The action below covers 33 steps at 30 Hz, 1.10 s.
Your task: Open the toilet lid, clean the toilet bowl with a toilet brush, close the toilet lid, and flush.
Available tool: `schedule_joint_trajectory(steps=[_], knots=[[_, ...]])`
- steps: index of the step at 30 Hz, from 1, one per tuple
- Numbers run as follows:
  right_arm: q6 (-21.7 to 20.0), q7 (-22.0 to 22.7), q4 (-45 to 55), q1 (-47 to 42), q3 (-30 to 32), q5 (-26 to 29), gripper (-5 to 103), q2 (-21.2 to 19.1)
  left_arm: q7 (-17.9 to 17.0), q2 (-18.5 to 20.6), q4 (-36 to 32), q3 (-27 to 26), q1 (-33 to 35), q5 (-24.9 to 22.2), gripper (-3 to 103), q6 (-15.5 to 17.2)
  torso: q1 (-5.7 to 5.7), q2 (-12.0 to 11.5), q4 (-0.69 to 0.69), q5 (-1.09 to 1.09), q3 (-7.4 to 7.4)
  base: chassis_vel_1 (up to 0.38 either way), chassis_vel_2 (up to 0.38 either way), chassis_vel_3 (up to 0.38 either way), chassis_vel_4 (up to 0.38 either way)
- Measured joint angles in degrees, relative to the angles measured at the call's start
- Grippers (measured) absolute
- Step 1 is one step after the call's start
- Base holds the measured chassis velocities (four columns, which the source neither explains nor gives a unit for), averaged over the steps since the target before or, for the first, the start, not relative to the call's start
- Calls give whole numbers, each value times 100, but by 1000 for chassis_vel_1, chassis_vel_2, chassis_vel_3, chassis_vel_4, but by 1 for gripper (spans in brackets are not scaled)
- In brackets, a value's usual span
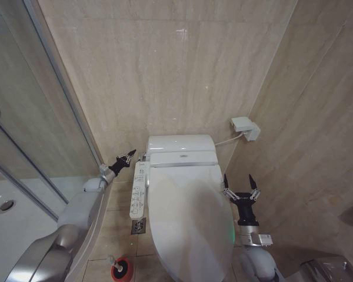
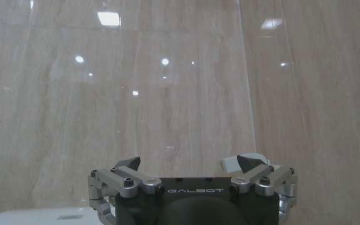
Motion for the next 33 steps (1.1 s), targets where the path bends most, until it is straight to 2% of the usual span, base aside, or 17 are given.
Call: schedule_joint_trajectory(steps=[5, 12, 19, 33], knots=[[11, 4, -15, -6, 7, 2, 100, 9, 322, -17, 411, 196, -235, 42, 0, 8, 0, 0, 0, 0, 0, 0, 0, 0, 0], [13, 9, -36, 2, 12, 7, 100, 18, 471, -116, 677, 245, -399, 118, 0, 34, 0, 0, 0, 0, 0, 0, 0, 0, 0], [16, 9, -36, -2, 10, 7, 100, 39, 459, -185, 803, 218, -422, 230, 0, 42, 0, 0, 0, 0, 0, 0, 0, 0, 0], [22, 8, -56, 0, -13, -5, 100, 61, 125, -215, 816, 176, -289, 603, 0, 38, -1, 1, 2, 1, -1, 0, 0, 0, 0]])
